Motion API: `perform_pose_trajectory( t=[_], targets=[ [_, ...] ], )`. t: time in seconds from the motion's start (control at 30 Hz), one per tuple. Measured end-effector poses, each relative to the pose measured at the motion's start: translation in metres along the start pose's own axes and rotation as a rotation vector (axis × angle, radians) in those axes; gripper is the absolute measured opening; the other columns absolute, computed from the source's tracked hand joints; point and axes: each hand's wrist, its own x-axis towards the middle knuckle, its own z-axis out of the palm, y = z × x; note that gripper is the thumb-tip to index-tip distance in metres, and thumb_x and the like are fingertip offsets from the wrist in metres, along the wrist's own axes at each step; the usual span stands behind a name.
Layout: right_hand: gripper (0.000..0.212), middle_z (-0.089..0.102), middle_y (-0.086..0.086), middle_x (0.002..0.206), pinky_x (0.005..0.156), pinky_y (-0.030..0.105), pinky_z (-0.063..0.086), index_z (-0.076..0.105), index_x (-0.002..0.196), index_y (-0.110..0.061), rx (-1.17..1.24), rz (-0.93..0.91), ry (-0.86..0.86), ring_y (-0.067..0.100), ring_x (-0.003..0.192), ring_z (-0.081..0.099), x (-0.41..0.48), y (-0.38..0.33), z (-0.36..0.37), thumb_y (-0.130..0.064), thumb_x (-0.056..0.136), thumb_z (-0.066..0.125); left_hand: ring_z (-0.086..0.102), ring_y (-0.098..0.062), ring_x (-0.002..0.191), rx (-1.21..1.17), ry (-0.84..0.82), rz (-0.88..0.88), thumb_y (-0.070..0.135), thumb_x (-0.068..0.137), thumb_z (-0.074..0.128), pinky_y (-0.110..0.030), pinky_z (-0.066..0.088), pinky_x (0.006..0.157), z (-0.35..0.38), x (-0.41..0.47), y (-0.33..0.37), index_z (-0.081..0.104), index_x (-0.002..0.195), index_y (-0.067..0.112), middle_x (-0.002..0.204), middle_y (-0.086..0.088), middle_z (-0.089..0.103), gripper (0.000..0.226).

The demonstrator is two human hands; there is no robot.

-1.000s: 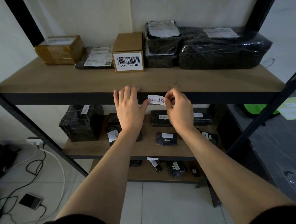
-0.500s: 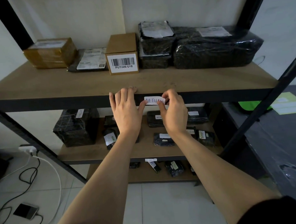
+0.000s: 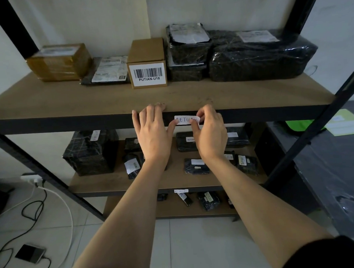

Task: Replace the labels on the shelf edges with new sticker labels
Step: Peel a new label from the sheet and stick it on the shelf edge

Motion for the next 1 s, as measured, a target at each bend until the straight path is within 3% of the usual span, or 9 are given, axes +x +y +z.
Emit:
perform_pose_trajectory(
  t=[0.2,0.47,0.7,1.0],
  targets=[
    [0.045,0.059,0.002,0.082,0.064,0.034,0.051,0.047,0.099,-0.012,-0.030,0.096,0.003,0.016,0.074,0.057,0.004,0.016,-0.008,-0.036,0.073,0.075,0.047,-0.027,0.120,0.003,0.002,0.019,0.042,0.088,0.061,-0.045,0.015,0.116,0.000,-0.001,-0.002,0.054,0.122,0.009,0.120,-0.008,0.056,0.048],
    [0.056,0.052,0.012,0.102,0.070,0.033,0.041,0.049,0.107,-0.011,-0.286,-0.037,0.082,0.026,0.090,0.049,0.009,0.022,-0.019,-0.037,0.067,0.079,0.046,-0.025,0.122,-0.028,0.006,0.026,0.044,0.087,0.062,-0.044,0.014,0.117,0.000,-0.001,-0.004,0.055,0.122,0.011,0.122,-0.006,0.056,0.049],
    [0.057,0.051,0.014,0.106,0.072,0.029,0.041,0.052,0.102,-0.008,-0.192,-0.015,0.025,0.027,0.095,0.047,0.018,0.024,-0.019,-0.046,0.067,0.078,0.048,-0.027,0.112,-0.026,0.018,0.041,0.051,0.080,0.066,-0.043,0.020,0.112,-0.002,0.005,-0.007,0.058,0.115,0.012,0.111,-0.006,0.057,0.052],
    [0.060,0.052,0.014,0.103,0.074,0.030,0.042,0.053,0.100,-0.005,-0.116,0.017,0.050,0.027,0.094,0.047,0.020,0.020,-0.019,-0.055,0.071,0.072,0.046,-0.028,0.103,-0.024,0.013,-0.002,0.065,0.079,0.057,-0.044,0.026,0.102,0.002,0.010,-0.003,0.057,0.102,0.016,0.103,-0.004,0.053,0.055]
  ],
)
